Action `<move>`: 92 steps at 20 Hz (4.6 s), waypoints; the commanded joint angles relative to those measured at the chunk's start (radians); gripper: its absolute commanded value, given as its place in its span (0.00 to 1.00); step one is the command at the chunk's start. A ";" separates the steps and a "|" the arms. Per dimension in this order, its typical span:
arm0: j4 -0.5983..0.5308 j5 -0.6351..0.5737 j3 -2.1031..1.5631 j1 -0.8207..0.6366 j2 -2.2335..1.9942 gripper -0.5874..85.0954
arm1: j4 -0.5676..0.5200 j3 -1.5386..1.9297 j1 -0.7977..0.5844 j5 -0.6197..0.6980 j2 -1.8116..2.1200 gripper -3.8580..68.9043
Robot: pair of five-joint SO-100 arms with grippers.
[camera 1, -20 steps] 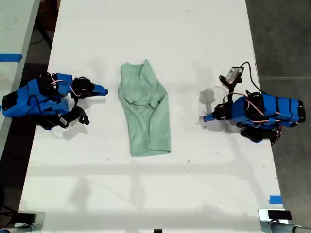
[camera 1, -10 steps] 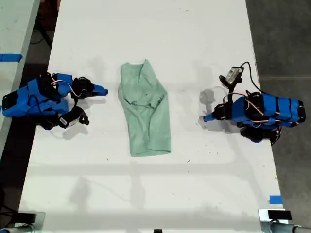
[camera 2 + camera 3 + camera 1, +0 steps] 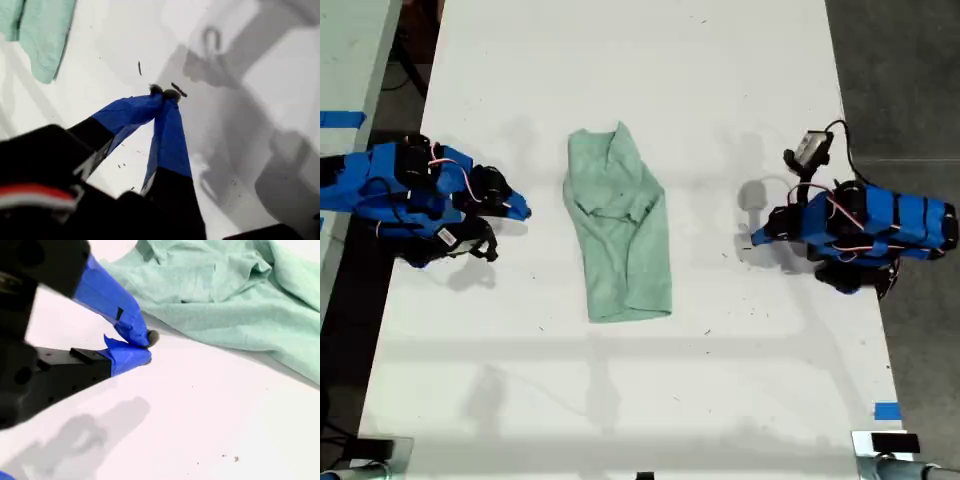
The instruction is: Fold t shirt
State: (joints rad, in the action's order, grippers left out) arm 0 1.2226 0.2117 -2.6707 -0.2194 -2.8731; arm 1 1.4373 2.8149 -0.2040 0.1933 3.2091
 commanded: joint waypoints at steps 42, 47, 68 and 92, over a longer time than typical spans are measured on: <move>0.067 0.127 1.667 0.581 1.752 0.00 | -0.202 -1.968 0.592 0.000 -2.161 0.05; 0.192 0.126 1.641 0.574 1.517 0.00 | -0.190 -1.885 0.541 0.143 -1.879 0.05; 0.376 -0.627 1.359 -0.486 0.920 0.35 | 0.322 -1.580 -0.453 0.618 -1.193 0.46; -0.212 -0.497 -0.620 -0.067 -0.719 0.02 | -0.051 0.270 0.281 0.528 0.290 0.20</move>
State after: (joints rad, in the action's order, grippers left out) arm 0 1.0094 -0.2470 -3.2505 -0.2332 -3.5818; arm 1 1.4097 3.0373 0.0844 0.6335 3.4883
